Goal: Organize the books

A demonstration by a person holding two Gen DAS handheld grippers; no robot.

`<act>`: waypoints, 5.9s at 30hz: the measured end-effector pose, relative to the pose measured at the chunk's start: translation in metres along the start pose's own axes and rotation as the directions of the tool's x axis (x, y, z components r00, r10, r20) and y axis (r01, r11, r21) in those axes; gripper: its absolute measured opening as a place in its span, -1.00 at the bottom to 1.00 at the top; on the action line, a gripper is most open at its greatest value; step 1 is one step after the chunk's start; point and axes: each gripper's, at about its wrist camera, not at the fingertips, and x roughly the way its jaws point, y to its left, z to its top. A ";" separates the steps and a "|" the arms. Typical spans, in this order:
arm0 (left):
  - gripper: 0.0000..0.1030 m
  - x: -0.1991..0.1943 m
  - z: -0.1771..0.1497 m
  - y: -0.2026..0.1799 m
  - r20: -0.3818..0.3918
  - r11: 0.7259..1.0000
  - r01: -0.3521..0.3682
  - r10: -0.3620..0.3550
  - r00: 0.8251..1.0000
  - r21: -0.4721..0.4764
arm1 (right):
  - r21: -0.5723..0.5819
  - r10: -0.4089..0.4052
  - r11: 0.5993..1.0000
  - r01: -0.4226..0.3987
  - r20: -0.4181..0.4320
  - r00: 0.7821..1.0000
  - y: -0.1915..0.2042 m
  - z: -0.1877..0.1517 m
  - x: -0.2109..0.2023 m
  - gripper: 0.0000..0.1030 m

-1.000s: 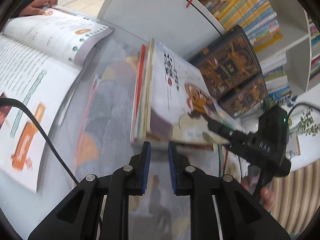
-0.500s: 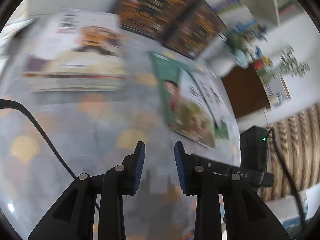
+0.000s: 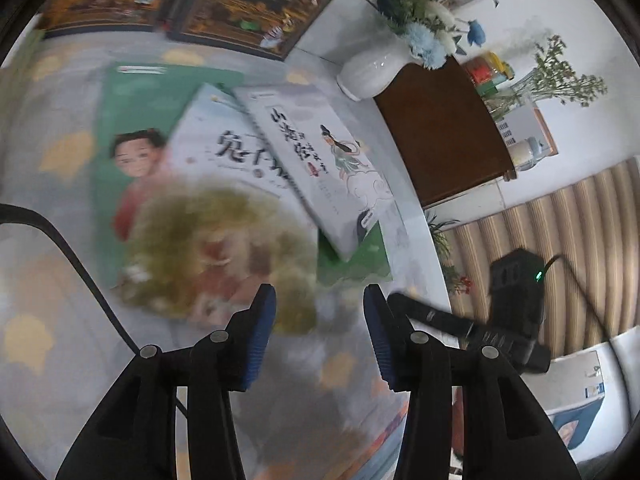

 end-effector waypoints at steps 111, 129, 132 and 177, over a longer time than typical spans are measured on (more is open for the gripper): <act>-0.51 -0.090 -0.165 0.127 0.031 0.971 0.048 -0.042 0.999 -0.232 | -0.182 -0.118 0.977 0.109 -0.038 0.992 0.115 -0.173 0.066 0.07; -0.51 -0.073 -0.137 0.137 0.035 0.834 0.372 -0.393 0.919 -0.408 | 0.272 0.252 0.939 -0.210 -0.128 0.959 0.046 -0.176 0.050 0.16; -0.51 -0.072 -0.136 0.141 0.044 0.797 0.409 -0.437 0.898 -0.444 | 0.322 0.296 0.913 -0.251 -0.098 0.950 0.040 -0.176 0.054 0.16; -0.45 -0.227 -0.097 0.131 0.330 0.998 0.009 0.009 0.944 -0.054 | -0.539 0.102 0.836 -0.099 -0.024 0.994 0.287 -0.140 0.038 -0.40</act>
